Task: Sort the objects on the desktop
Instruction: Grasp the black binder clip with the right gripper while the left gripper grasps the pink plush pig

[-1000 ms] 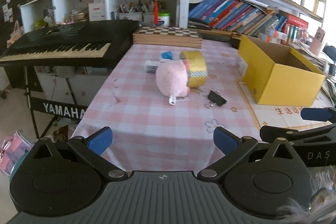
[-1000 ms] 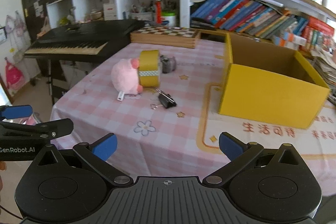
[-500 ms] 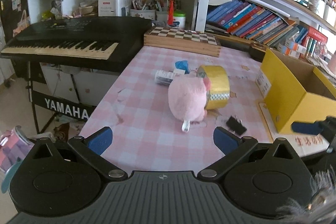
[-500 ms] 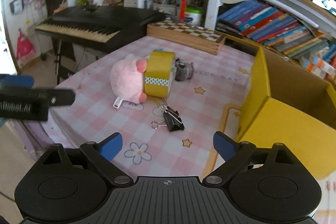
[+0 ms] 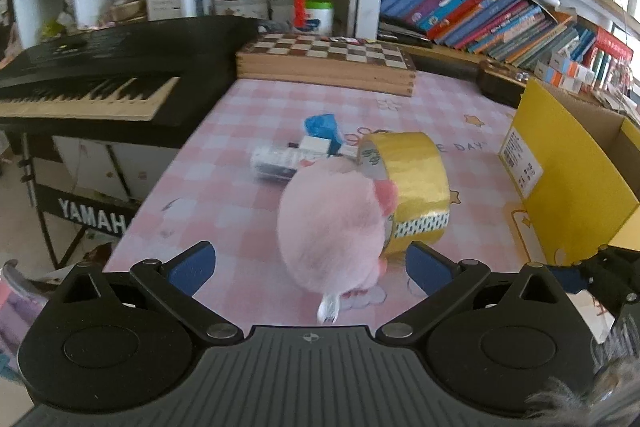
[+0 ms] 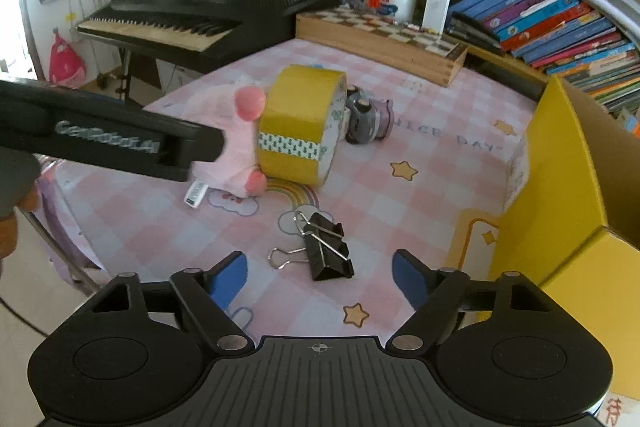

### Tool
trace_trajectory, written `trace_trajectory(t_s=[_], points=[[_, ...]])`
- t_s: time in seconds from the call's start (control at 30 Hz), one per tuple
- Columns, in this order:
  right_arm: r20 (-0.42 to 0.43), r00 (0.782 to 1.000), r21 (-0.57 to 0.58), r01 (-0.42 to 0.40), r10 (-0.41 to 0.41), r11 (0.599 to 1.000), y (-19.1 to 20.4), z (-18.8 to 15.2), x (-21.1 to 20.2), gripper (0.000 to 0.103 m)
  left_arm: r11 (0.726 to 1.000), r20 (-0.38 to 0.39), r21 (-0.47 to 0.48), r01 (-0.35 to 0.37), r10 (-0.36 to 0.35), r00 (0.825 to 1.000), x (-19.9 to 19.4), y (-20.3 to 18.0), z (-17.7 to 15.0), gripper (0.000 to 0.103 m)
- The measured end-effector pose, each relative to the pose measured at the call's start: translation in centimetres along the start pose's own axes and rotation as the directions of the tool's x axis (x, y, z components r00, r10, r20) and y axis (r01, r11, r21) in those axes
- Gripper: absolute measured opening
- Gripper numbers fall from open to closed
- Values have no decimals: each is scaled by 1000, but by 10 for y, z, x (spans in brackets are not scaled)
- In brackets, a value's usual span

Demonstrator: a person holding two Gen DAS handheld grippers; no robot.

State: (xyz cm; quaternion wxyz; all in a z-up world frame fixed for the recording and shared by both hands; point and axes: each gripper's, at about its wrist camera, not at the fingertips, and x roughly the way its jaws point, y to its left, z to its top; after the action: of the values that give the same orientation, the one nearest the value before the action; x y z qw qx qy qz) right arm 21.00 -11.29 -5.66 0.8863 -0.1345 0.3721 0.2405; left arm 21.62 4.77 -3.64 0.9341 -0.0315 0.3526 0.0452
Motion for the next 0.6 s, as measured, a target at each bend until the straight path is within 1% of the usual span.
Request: trace_trajectory(t_s=[0.07,0.17,0.23,0.33,0.37,0.4,0.47,0.5,0.6], points=[[-6,1000,4,-5,5,1000,-2,2,6,70,1000,-11,17,9,-9,1000,11,-4,4,101],[-16,1000,22,-12,12,1000,-7,6,14,65,999,-31,40,7,-6,1000,27,-9,9,96],[-25,1000,30,-16,17,999,-10,8,20,61,999,-45,45,24,-22,999,34,-11,11,95],[-36,999,43,-31,33,999,-12,10,28,55,997,-70,60,39,-35,997,43,-14,11,86],[-33,999,49,-41,42,998,-13,10,29,51,997,-80,63,44,-39,996,46,-14,10,82],[-30,998,50,-46,47,998,-13,11,29,48,997,-89,66,50,-44,995,49,-15,9,74],[-32,998,46,-52,54,998,-13,12,31,30,996,-105,73,48,-40,994,54,-15,6,67],[-31,998,46,-56,57,997,-12,13,31,28,996,-100,65,55,-48,994,53,-13,6,63],[-25,997,47,-66,68,997,-12,12,28,26,997,-91,35,64,-61,994,46,-7,7,56]])
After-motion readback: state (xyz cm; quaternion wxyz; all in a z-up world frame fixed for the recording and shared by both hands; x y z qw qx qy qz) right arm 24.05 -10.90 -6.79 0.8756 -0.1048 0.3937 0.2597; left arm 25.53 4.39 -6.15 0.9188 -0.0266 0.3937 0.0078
